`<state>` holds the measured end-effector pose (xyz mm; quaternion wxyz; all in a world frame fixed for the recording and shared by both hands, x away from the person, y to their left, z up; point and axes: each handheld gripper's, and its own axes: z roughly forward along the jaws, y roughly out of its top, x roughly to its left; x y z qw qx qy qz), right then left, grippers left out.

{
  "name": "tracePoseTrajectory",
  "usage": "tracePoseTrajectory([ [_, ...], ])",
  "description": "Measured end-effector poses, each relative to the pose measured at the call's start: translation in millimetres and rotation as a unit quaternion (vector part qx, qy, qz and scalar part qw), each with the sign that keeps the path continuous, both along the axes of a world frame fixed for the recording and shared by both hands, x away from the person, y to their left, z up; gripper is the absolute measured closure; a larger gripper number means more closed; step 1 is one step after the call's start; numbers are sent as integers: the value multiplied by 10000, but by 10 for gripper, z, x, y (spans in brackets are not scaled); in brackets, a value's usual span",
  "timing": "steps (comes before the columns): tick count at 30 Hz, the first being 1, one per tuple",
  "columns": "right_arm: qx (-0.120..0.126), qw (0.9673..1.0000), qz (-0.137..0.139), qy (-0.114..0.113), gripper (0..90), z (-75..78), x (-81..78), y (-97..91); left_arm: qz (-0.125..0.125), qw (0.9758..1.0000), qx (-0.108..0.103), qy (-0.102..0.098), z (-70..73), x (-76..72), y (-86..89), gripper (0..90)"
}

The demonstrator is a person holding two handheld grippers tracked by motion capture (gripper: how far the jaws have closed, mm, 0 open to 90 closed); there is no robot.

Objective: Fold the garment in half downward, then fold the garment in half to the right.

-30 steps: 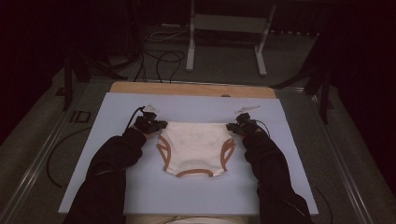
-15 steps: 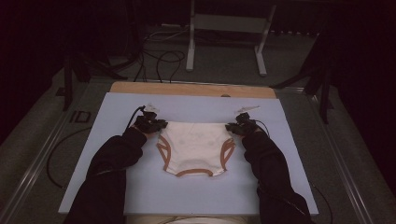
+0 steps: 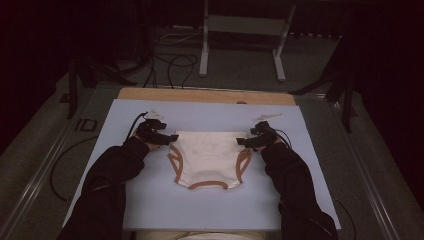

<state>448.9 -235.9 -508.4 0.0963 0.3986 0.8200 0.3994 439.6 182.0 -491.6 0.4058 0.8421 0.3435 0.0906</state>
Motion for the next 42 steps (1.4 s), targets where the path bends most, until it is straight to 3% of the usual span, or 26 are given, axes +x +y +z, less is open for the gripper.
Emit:
tracePoseTrajectory([
  [1,-2,10000,-12,3,125,17,-15,-2,0,10000,0,0,0,0,0,106],
  [5,123,9999,-41,-62,106,76,-57,-27,-151,9999,-69,17,42,-66,22,9],
  [11,91,9991,85,-415,102,225,-211,10,-474,9987,-168,-33,116,-235,35,3],
  [20,65,9983,278,-511,102,325,-344,60,-812,9965,-99,-186,224,-473,54,4],
  [26,103,9977,366,-568,102,416,-393,99,-873,9956,-103,-329,320,-594,55,4],
  [36,98,9964,540,-646,102,571,-410,260,-1256,9904,87,-569,449,-855,-78,4],
  [37,118,9959,590,-675,102,607,-408,309,-1391,9881,67,-655,472,-907,-99,4],
  [42,167,9950,693,-696,102,677,-393,431,-1621,9840,195,-710,486,-1015,-169,4],
])
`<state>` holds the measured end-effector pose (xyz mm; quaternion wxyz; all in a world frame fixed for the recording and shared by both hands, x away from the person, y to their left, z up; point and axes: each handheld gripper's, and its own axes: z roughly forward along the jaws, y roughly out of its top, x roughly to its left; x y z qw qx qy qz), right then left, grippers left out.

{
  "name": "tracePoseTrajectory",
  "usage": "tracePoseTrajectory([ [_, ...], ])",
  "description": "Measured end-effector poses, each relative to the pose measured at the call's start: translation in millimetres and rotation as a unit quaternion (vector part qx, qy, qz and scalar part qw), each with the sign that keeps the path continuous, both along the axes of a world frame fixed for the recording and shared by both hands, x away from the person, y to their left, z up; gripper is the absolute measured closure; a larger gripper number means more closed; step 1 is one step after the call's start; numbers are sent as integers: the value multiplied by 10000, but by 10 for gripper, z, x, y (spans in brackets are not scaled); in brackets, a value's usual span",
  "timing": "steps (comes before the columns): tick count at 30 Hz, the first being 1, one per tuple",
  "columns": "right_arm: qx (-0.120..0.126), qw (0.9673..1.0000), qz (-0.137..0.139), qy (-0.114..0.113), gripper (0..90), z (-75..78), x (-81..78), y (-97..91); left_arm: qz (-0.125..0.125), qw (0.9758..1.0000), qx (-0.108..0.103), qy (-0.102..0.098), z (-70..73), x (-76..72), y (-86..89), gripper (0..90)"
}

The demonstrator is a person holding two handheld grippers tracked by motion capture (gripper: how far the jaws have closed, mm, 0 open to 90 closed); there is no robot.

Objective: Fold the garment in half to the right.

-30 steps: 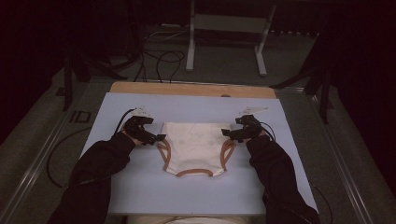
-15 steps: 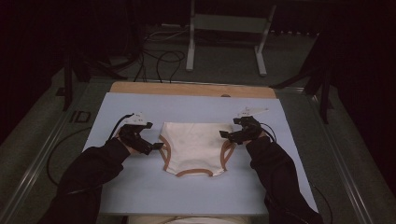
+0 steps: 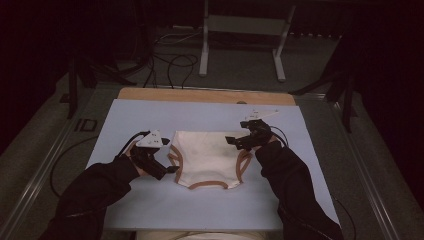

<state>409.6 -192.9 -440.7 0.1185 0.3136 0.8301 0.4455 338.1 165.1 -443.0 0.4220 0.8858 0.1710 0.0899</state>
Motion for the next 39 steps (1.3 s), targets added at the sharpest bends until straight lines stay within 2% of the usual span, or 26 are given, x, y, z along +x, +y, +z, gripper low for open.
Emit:
tracePoseTrajectory([
  [2,-12,10000,48,-15,102,11,8,54,-95,9999,60,-14,-7,-41,-23,4],
  [10,-74,9996,277,30,102,-33,68,296,-498,9987,74,-83,-42,-173,-77,21],
  [19,-70,9989,448,146,102,-127,130,551,-689,9972,268,-91,-168,-233,-140,34],
  [20,-74,9986,486,172,102,-145,148,614,-721,9967,362,-115,-198,-243,-161,37],
  [21,-77,9985,508,184,102,-153,157,644,-760,9965,333,-114,-217,-250,-170,37],
  [23,-49,9982,552,243,102,-171,174,706,-789,9958,424,-163,-255,-255,-185,46],
  [29,-145,9971,674,308,102,-228,214,878,-841,9950,502,-172,-360,-246,-202,77],
  [35,-239,9961,757,390,102,-298,258,1016,-997,9931,581,-205,-484,-227,-231,151],
  [39,-277,9955,794,428,102,-331,278,1068,-1063,9920,664,-131,-523,-209,-246,189],
])
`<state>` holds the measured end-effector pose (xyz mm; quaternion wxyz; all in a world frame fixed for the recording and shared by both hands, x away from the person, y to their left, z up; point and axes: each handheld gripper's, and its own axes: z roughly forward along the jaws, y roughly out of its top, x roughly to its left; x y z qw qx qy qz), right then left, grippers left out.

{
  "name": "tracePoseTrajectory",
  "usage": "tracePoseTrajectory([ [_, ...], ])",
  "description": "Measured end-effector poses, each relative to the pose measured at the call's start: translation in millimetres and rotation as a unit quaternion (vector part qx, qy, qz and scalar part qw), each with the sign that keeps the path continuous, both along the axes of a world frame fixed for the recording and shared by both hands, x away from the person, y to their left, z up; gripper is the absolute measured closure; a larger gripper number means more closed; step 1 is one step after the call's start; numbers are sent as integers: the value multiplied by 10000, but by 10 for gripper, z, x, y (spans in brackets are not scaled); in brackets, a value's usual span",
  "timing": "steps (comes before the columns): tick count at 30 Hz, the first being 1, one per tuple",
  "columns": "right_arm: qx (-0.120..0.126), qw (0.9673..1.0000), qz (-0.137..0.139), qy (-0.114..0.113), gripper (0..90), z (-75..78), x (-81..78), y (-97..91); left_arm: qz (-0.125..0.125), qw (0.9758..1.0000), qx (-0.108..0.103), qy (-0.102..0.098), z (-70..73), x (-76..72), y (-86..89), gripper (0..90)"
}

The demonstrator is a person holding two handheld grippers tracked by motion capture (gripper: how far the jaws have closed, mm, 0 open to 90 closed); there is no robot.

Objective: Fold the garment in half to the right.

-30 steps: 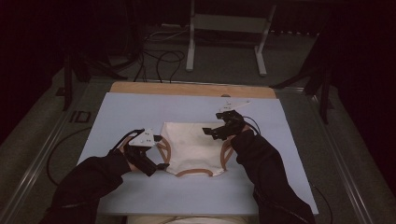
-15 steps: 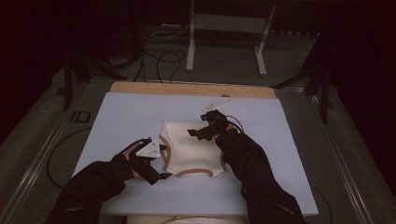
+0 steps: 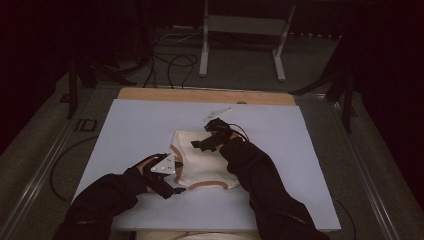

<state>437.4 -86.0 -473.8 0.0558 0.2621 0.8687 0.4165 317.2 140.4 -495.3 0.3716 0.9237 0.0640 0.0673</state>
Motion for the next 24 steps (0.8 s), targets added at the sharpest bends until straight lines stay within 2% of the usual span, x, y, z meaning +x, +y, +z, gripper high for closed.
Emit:
tracePoseTrajectory([
  [2,-7,10000,27,41,102,-33,14,40,-21,9999,62,116,-48,26,-15,205],
  [6,-55,9999,37,101,102,-66,16,83,-50,9997,199,122,-103,51,-40,249],
  [9,-87,9999,90,96,102,-84,21,104,-74,9997,214,120,-130,57,-57,293],
  [11,-92,9999,83,108,102,-93,21,120,-99,9994,324,103,-174,74,-81,329],
  [15,-111,9998,109,110,102,-99,23,133,-102,9995,267,162,-206,97,-91,394],
  [20,-101,9998,118,115,102,-98,26,141,-113,9993,295,204,-205,119,-109,488],
  [24,-97,9998,108,144,102,-93,23,164,4,9995,259,177,-207,166,-120,580],
])
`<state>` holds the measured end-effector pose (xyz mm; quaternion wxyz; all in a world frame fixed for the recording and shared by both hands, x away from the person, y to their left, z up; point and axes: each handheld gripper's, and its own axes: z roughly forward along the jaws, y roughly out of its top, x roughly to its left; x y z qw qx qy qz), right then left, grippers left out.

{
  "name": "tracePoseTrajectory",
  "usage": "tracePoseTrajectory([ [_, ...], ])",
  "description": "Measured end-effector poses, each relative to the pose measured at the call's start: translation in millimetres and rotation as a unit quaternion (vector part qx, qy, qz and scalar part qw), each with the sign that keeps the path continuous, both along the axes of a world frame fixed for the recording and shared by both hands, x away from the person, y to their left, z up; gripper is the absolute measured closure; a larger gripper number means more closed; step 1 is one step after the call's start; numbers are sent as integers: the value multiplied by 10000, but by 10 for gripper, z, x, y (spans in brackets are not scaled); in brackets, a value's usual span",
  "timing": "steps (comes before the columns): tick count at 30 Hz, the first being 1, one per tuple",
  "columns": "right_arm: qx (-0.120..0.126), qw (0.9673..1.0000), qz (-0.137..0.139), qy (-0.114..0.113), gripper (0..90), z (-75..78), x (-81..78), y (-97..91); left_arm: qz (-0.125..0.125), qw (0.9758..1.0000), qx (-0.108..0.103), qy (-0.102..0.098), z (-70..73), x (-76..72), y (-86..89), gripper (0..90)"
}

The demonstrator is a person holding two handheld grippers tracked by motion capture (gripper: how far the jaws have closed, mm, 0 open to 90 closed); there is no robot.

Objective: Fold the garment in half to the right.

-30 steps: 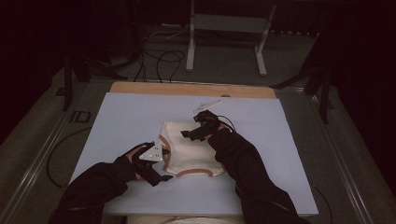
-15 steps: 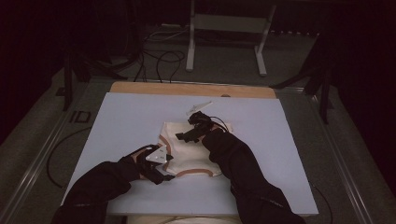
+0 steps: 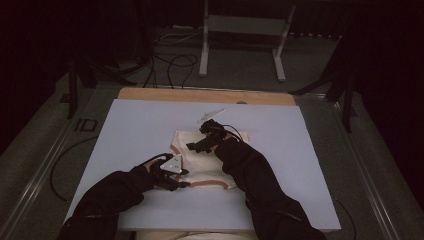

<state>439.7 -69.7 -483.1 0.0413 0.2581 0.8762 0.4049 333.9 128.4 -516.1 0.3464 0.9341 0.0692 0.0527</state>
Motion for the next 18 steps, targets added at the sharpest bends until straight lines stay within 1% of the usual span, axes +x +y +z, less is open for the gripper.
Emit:
tracePoseTrajectory([
  [2,6,10000,33,-35,102,-3,5,6,22,10000,-6,-17,0,8,-2,629],
  [3,-4,10000,1,15,102,2,-1,25,80,10000,-34,-36,-4,11,-13,654],
  [4,-4,10000,1,15,102,2,-1,25,80,10000,-34,-36,-4,11,-13,684],
  [5,-5,10000,39,-7,102,0,12,40,115,9999,-14,-91,-2,16,-21,715],
  [7,2,10000,50,-4,102,-3,22,61,153,9998,0,-125,-1,23,-27,767],
  [9,18,10000,65,9,102,-9,30,88,201,9996,-1,-200,-5,14,-38,809],
  [10,12,10000,50,40,102,-11,33,104,180,9995,45,-237,-1,11,-39,824],
  [14,44,10000,45,64,102,-32,79,164,232,9992,75,-316,1,-22,-61,856],
  [18,49,10000,14,84,104,-51,132,242,275,9991,46,-317,-5,-34,-57,862],
])
